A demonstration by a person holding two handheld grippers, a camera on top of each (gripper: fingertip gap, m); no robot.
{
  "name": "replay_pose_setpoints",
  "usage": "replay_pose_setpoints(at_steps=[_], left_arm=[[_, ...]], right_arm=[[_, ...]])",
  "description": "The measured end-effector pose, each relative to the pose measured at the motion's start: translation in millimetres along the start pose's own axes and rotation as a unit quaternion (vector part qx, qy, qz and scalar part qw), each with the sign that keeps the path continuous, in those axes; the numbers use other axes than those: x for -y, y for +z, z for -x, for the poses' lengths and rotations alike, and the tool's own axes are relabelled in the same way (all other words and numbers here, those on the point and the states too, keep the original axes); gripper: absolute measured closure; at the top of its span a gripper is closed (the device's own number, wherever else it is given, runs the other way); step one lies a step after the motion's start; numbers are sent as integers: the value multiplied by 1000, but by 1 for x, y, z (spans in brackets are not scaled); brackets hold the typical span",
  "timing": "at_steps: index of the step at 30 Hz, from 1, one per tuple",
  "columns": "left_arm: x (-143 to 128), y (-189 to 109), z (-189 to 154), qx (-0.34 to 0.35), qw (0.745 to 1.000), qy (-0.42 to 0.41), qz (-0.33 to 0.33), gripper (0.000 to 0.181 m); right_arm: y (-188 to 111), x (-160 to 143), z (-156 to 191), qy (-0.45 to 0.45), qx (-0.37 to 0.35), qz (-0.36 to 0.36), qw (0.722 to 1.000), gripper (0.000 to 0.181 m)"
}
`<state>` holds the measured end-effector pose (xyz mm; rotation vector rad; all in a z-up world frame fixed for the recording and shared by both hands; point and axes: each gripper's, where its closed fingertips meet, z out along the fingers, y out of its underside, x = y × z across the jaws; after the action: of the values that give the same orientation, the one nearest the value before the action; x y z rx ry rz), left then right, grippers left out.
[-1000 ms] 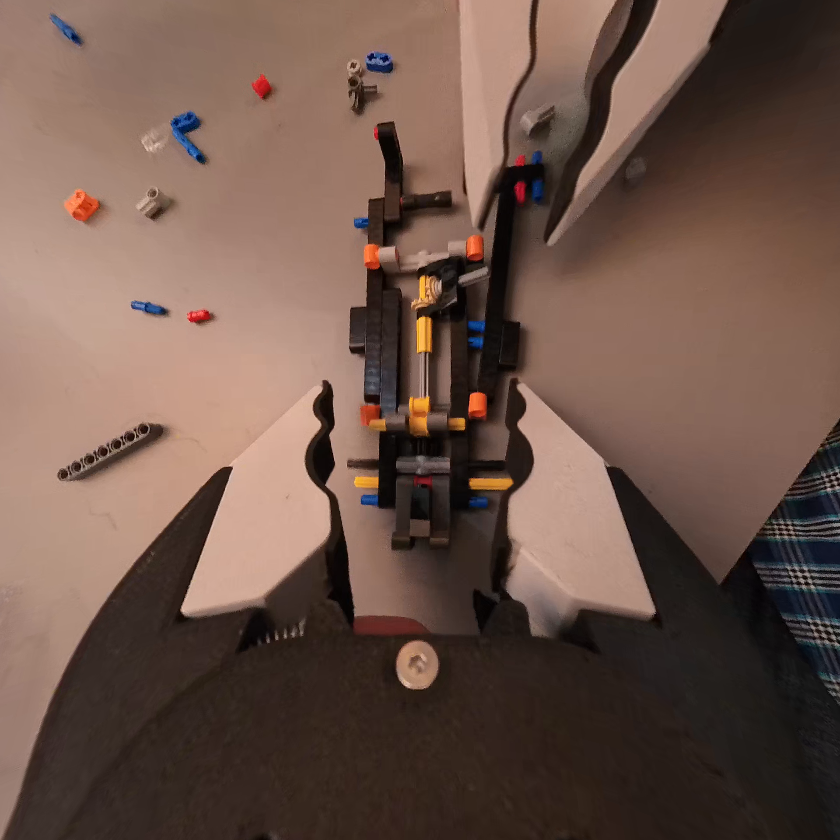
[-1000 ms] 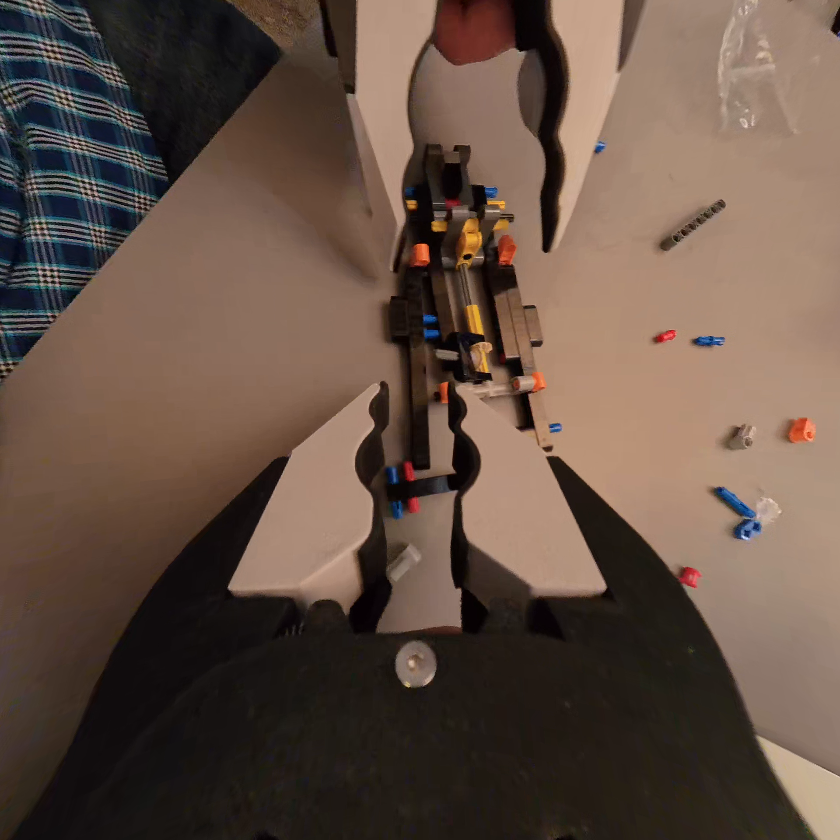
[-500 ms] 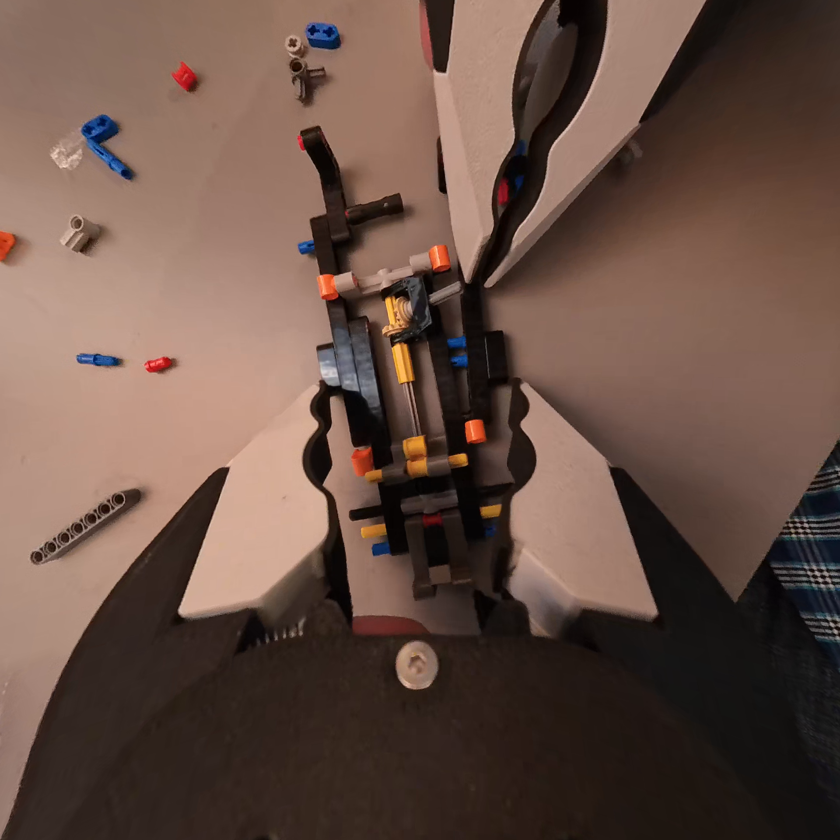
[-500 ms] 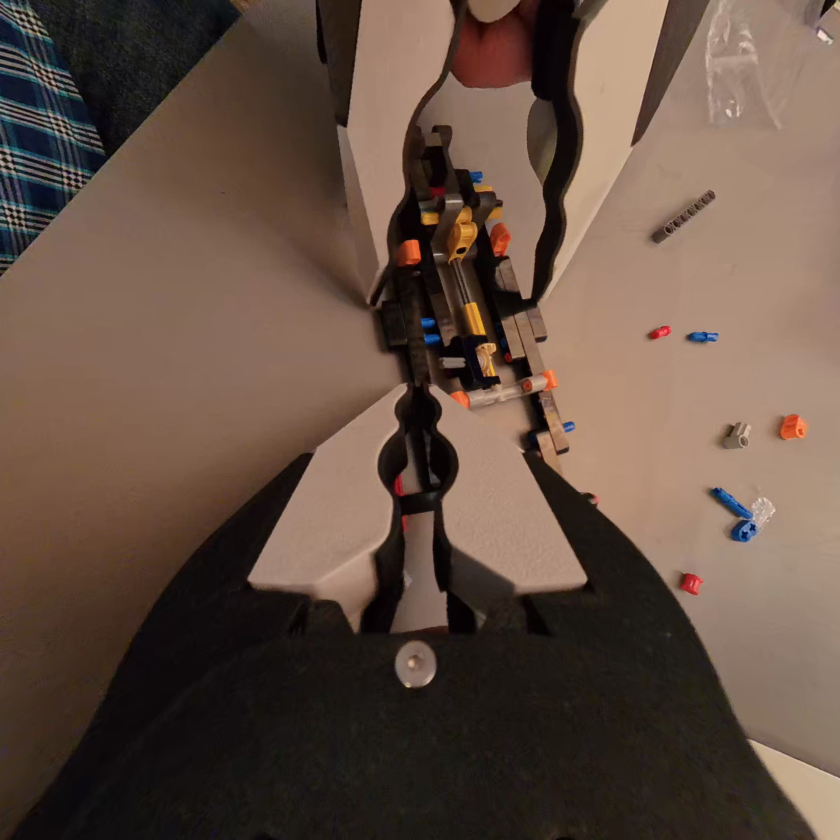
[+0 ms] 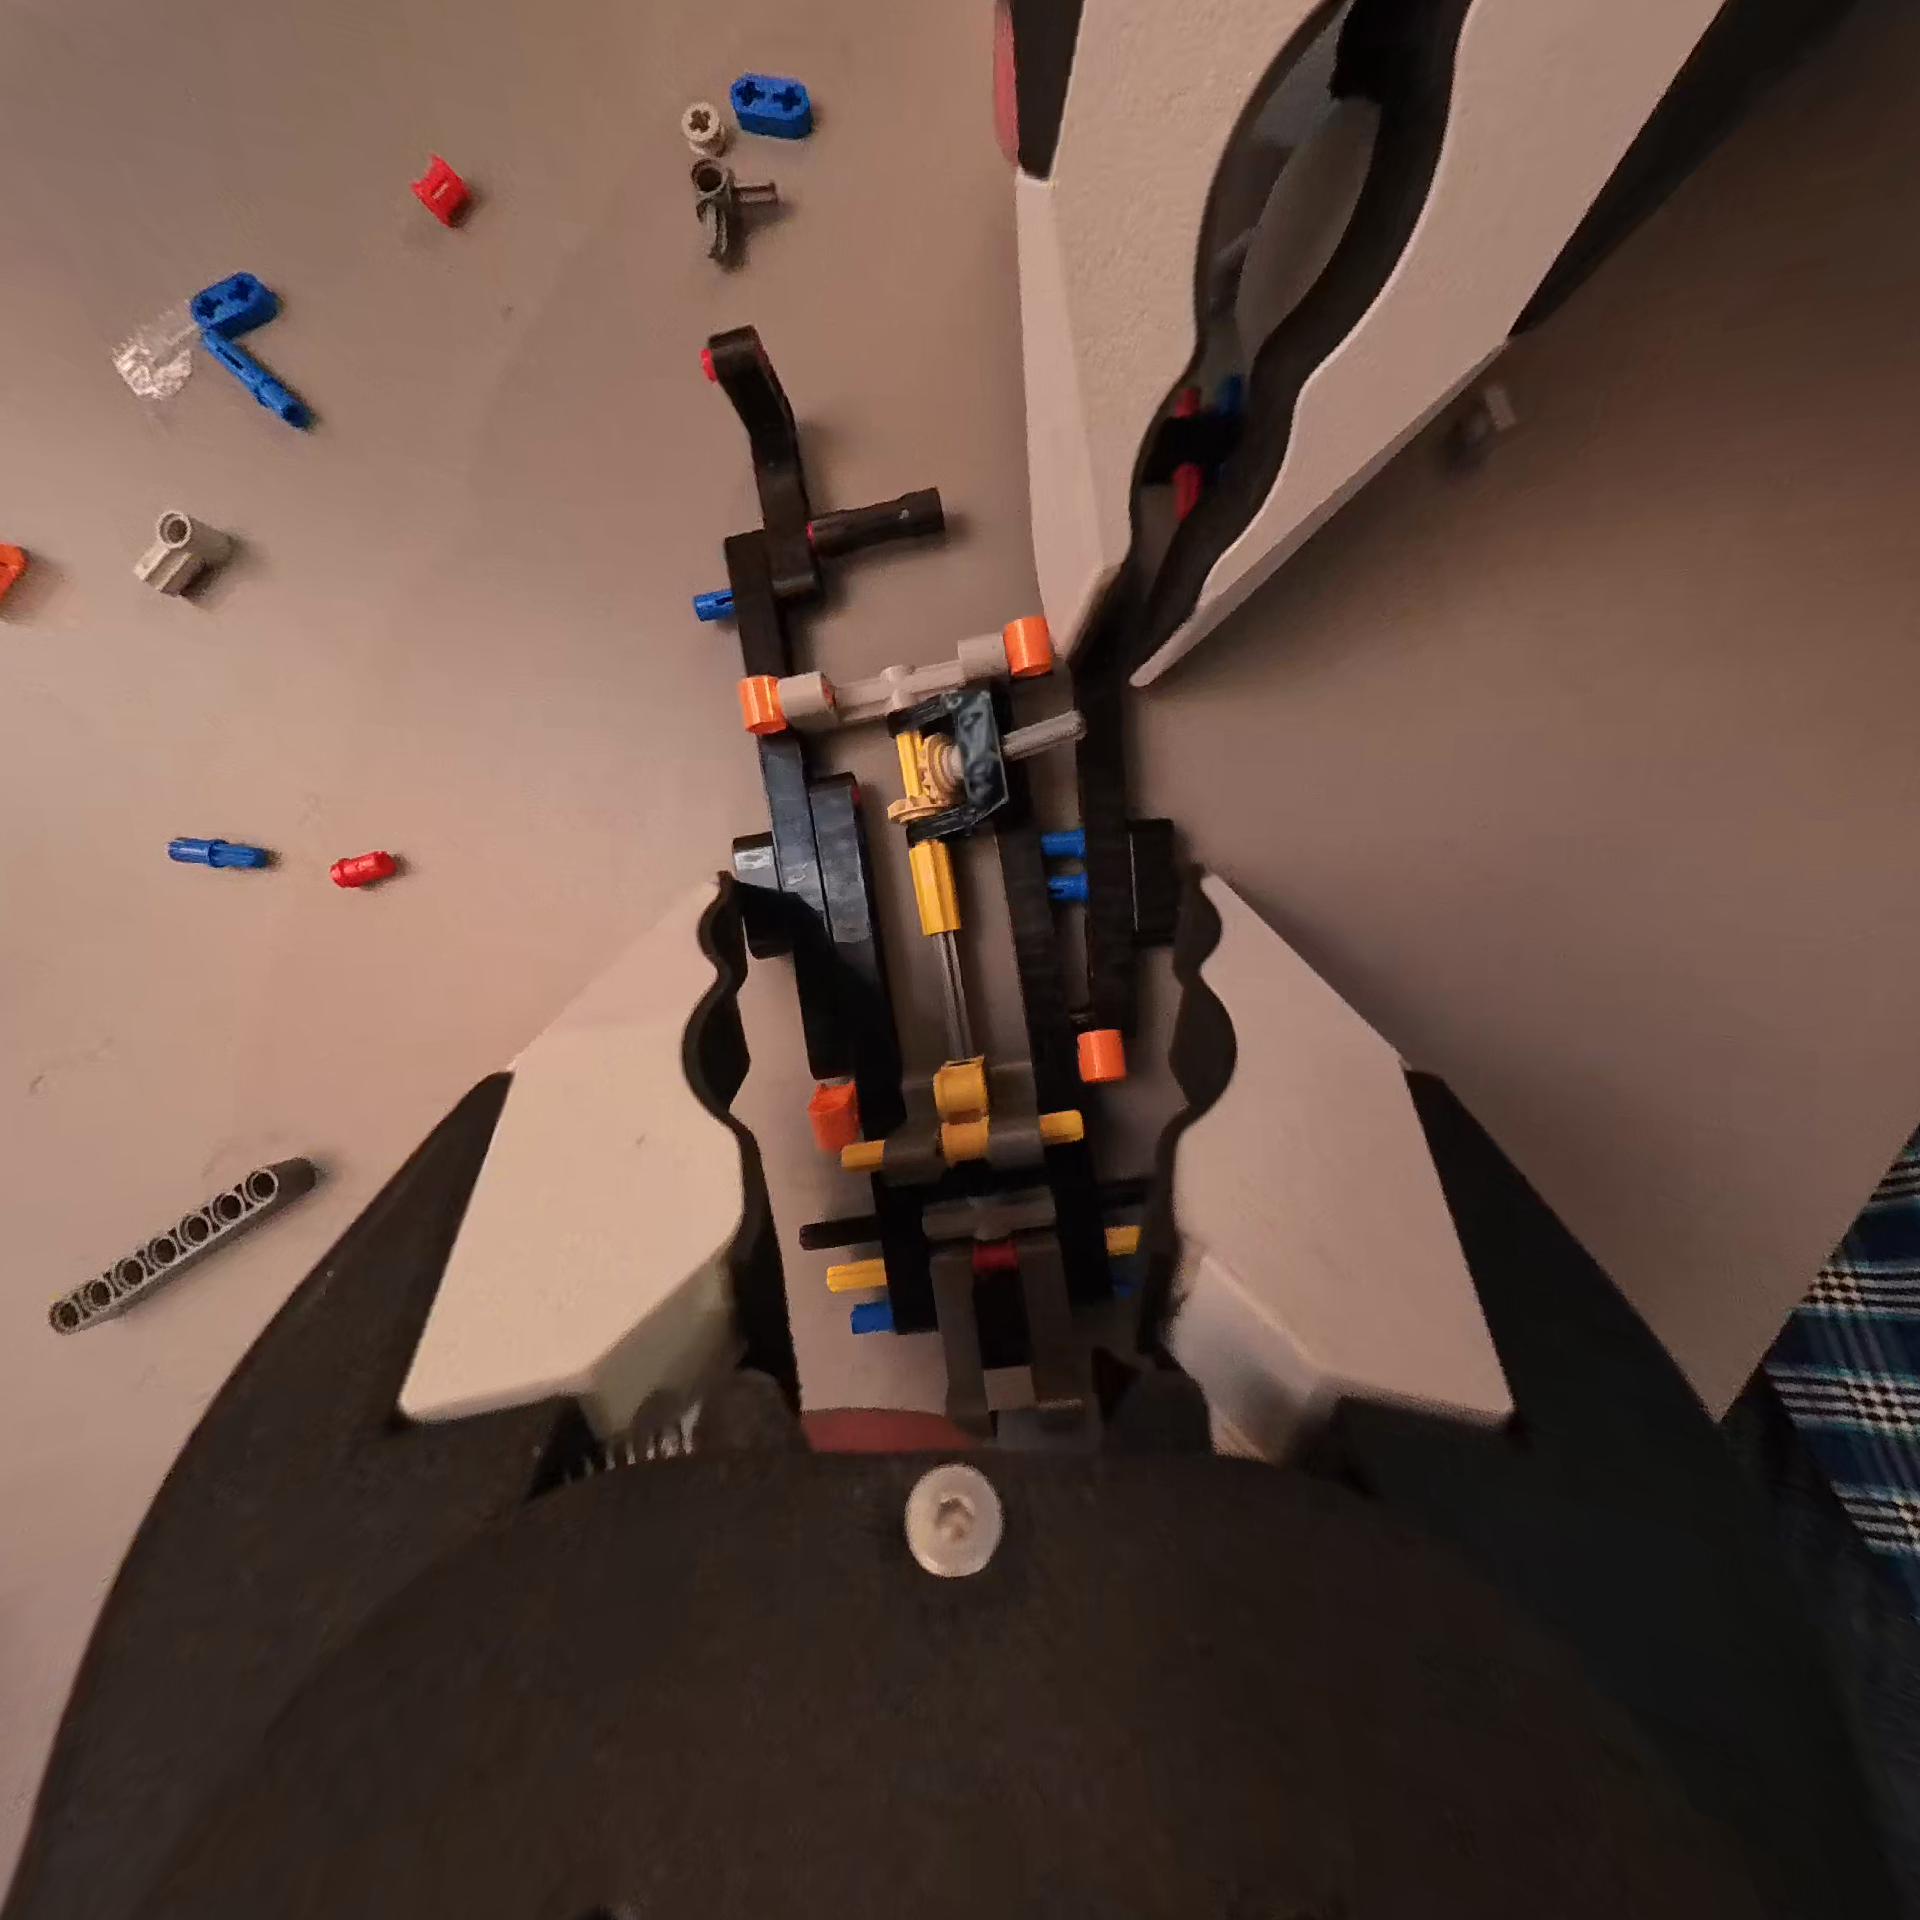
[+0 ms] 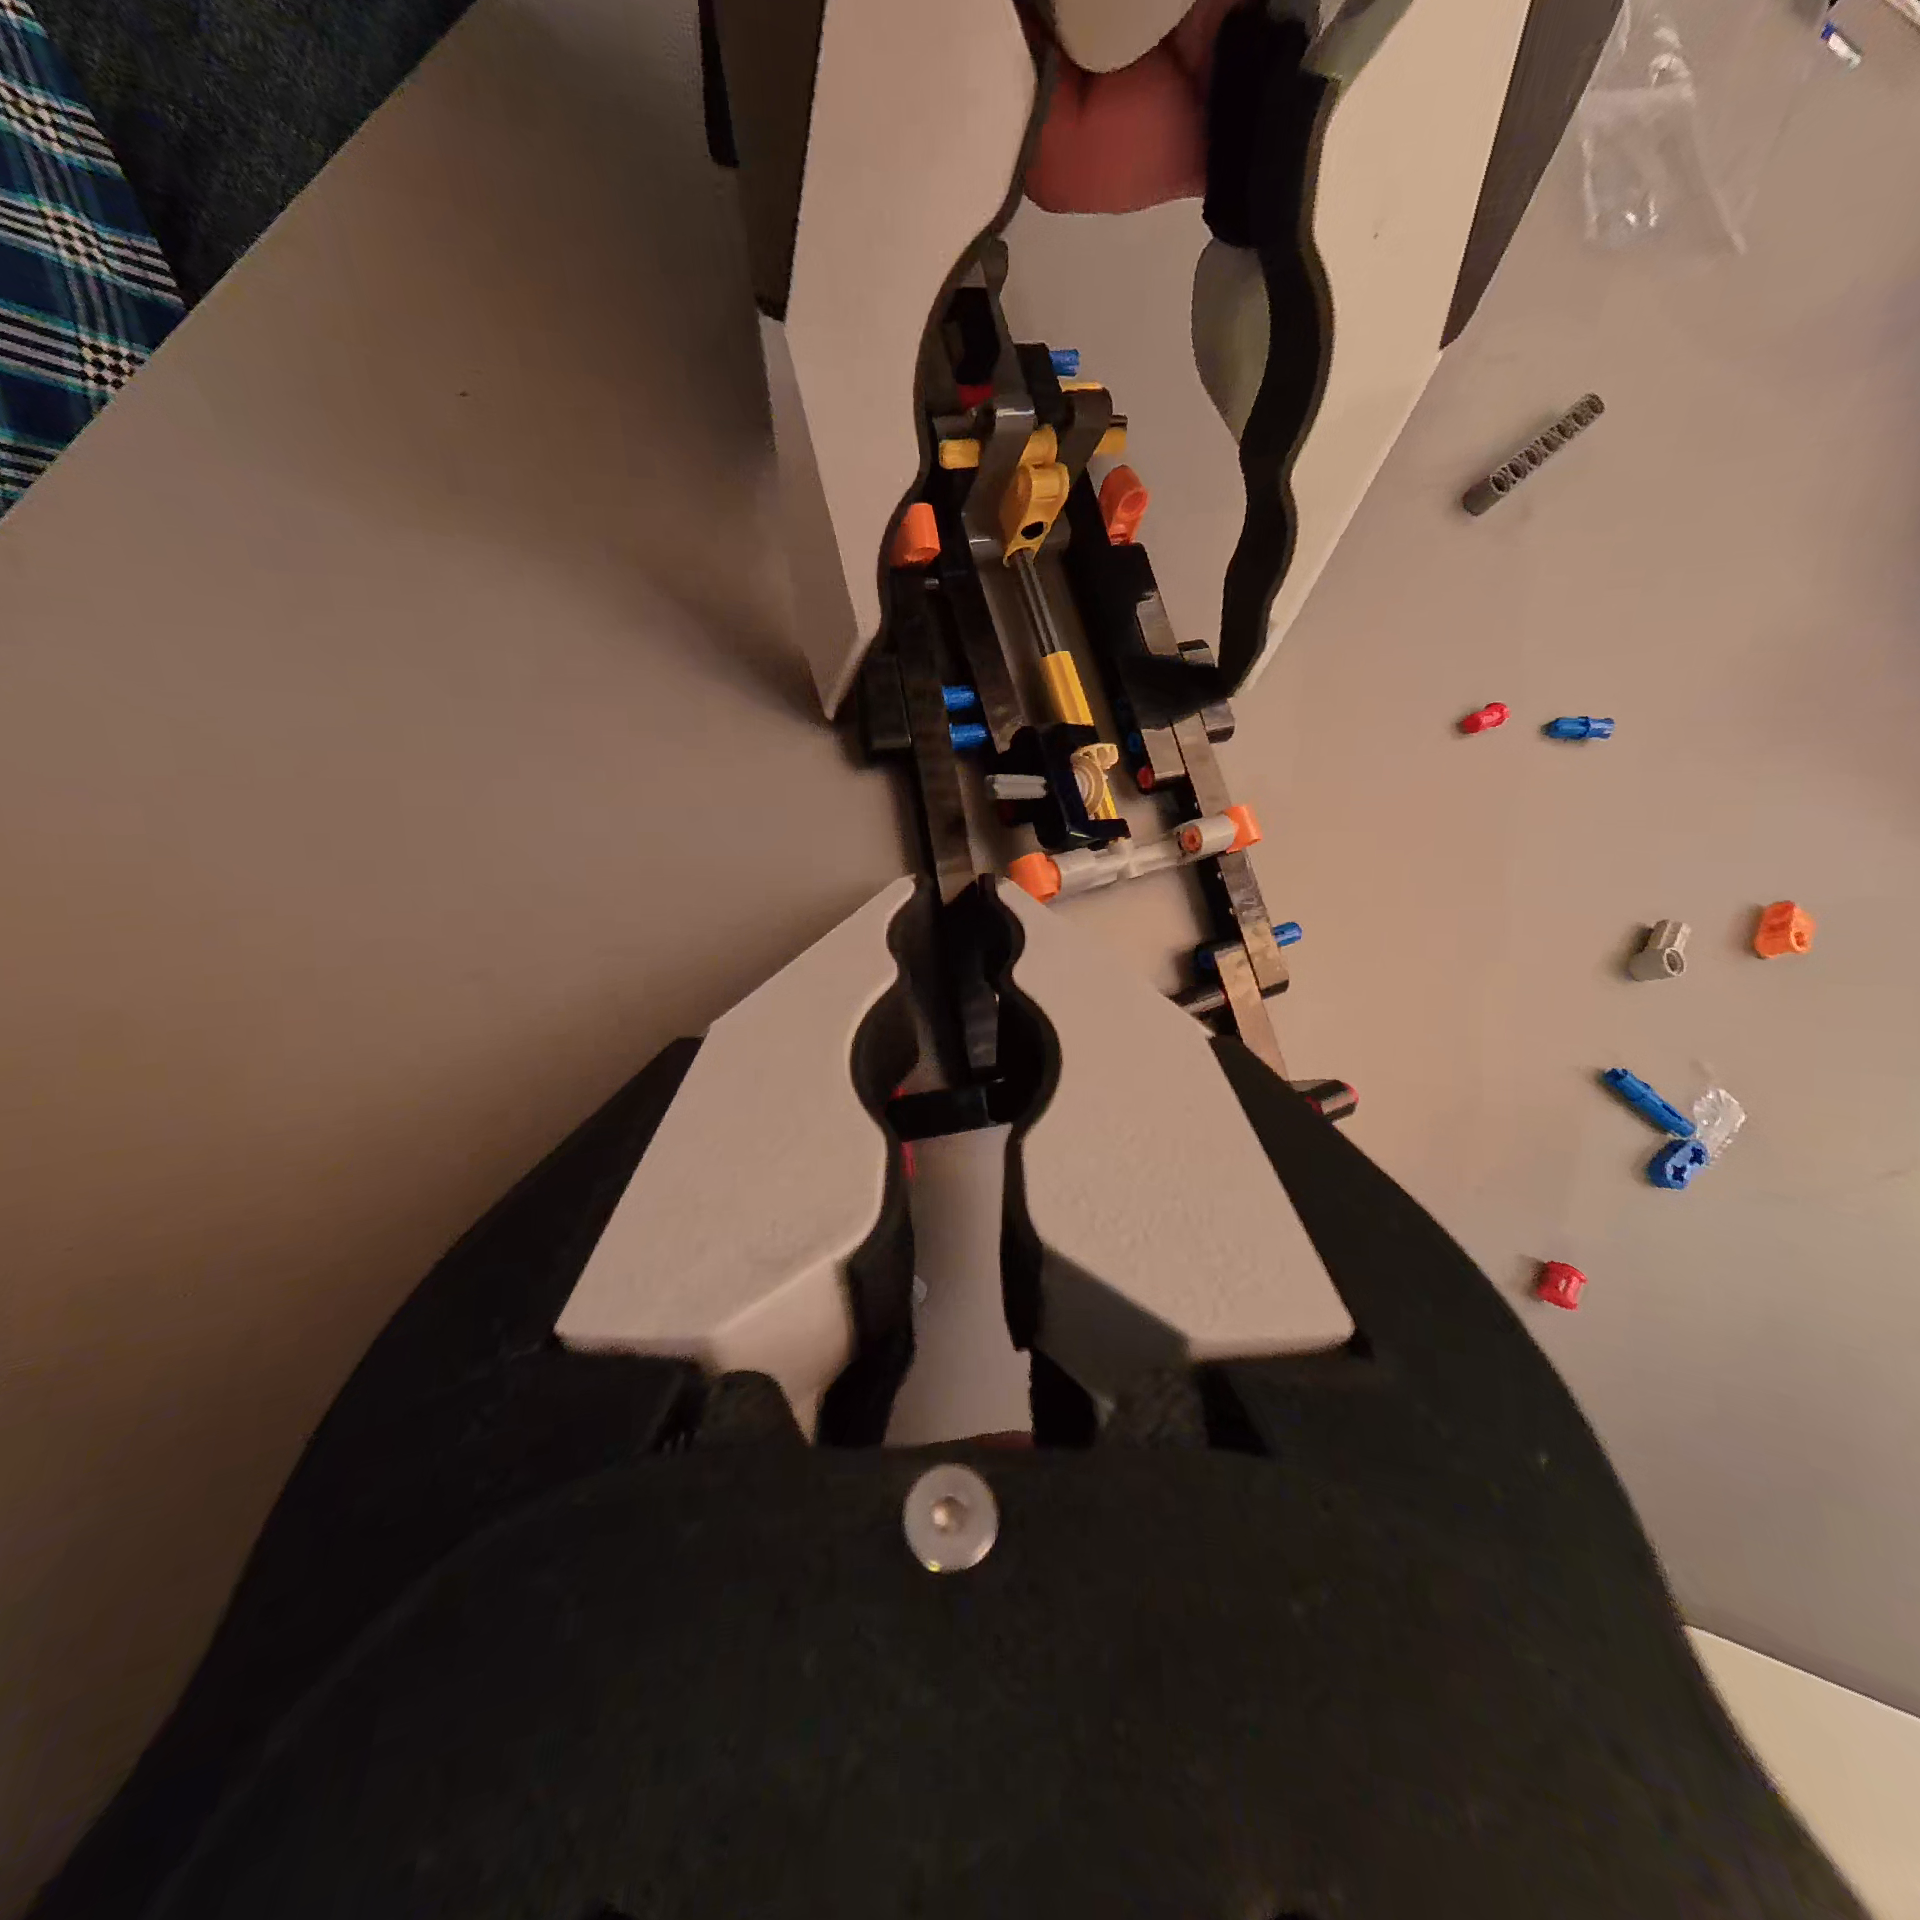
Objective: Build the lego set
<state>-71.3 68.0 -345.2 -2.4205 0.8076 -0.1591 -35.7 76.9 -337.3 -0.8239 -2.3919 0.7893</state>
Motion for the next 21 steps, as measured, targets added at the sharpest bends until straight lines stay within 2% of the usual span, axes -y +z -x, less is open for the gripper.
replay_pose_setpoints(at_steps=[10, 15, 21], left_arm=[[0, 0, 0, 3, 1000, 1, -5, 101], [0, -1, 1, 12, 1000, -3, -8, 102], [1, -5, 10, 45, 998, -38, -23, 102]], right_arm=[[-2, 2, -2, 5, -6, -8, 1000, 178], [-5, 3, -2, 16, -10, -9, 1000, 172], [-21, 6, -3, 85, -19, -23, 996, 163]])
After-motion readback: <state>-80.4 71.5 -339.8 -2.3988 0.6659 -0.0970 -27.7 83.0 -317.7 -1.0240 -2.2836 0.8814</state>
